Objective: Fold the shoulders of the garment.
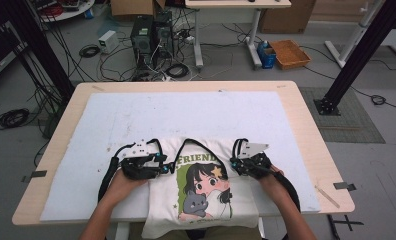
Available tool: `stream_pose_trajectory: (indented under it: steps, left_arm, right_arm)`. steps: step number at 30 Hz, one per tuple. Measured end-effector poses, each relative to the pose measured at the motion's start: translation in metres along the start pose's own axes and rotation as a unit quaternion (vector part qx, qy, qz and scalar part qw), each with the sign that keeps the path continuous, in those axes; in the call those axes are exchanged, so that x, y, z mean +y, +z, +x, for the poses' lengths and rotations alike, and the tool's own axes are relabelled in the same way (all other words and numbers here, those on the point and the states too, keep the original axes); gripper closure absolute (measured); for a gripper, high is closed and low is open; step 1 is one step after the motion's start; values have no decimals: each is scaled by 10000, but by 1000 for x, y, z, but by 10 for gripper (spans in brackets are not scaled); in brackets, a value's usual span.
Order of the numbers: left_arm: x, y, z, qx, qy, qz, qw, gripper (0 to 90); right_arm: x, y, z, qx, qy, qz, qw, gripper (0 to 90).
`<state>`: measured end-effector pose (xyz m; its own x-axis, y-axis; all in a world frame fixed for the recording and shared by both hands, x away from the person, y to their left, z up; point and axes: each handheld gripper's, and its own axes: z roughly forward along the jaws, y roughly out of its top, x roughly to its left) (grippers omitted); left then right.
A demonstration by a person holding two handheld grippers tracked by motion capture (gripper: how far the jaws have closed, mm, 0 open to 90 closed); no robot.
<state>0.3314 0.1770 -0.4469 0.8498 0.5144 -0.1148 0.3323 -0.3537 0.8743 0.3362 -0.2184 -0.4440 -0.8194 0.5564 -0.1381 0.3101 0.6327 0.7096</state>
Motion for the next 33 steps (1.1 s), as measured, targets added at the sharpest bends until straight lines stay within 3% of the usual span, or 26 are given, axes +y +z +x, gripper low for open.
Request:
stream_pose_trajectory:
  steps: [3, 5, 7, 8, 11, 15, 18, 20, 22, 24, 26, 27, 29, 33]
  left_arm:
    - [1, -3, 1, 196, -81, -48, 9998, 591]
    - [1, -5, 3, 199, -120, -102, 9997, 582]
    - [1, -9, 4, 167, -205, -179, 9995, 542]
    - [1, -10, 5, 75, -210, -237, 9995, 520]
    - [3, -11, 2, -281, -182, -422, 9985, 486]
    - [4, -12, 1, -139, -79, -613, 9980, 468]
    - [5, -17, 3, 129, -111, -968, 9952, 368]
    - [4, -22, 5, 225, -106, -1263, 9917, 301]
    - [3, -29, 9, 483, -64, -1561, 9865, 272]
    - [-1, -35, 14, 771, -99, -1821, 9802, 272]
    - [-4, -41, 18, 929, -117, -1963, 9761, 271]
    - [-5, -44, 19, 957, -124, -2062, 9737, 271]
    - [-5, -47, 20, 1050, -44, -2178, 9703, 272]
    - [-6, -46, 22, 1141, -70, -2108, 9708, 271]
  right_arm:
    - [-5, -6, -8, 273, 319, -63, 9991, 900]
    - [-7, -10, -11, 267, 354, -63, 9990, 900]
    - [-7, -12, -11, 256, 399, -167, 9987, 785]
    - [-6, -12, -11, 271, 440, -285, 9983, 709]
    - [-3, -12, -9, 300, 447, -514, 9972, 613]
    - [-3, -18, -14, 177, 595, -857, 9944, 524]
    - [-7, -28, -22, -21, 850, -1383, 9867, 405]
    - [-11, -36, -28, -297, 1035, -1739, 9789, 292]
    - [-17, -42, -35, -602, 1253, -2044, 9690, 204]
    - [-24, -46, -42, -841, 1503, -2208, 9600, 197]
    - [-32, -48, -48, -1108, 1679, -2304, 9521, 196]
    - [-35, -50, -50, -1159, 1740, -2338, 9495, 196]
    - [-41, -51, -53, -1259, 1697, -2356, 9486, 196]
    - [-43, -54, -55, -1295, 1703, -2396, 9470, 195]
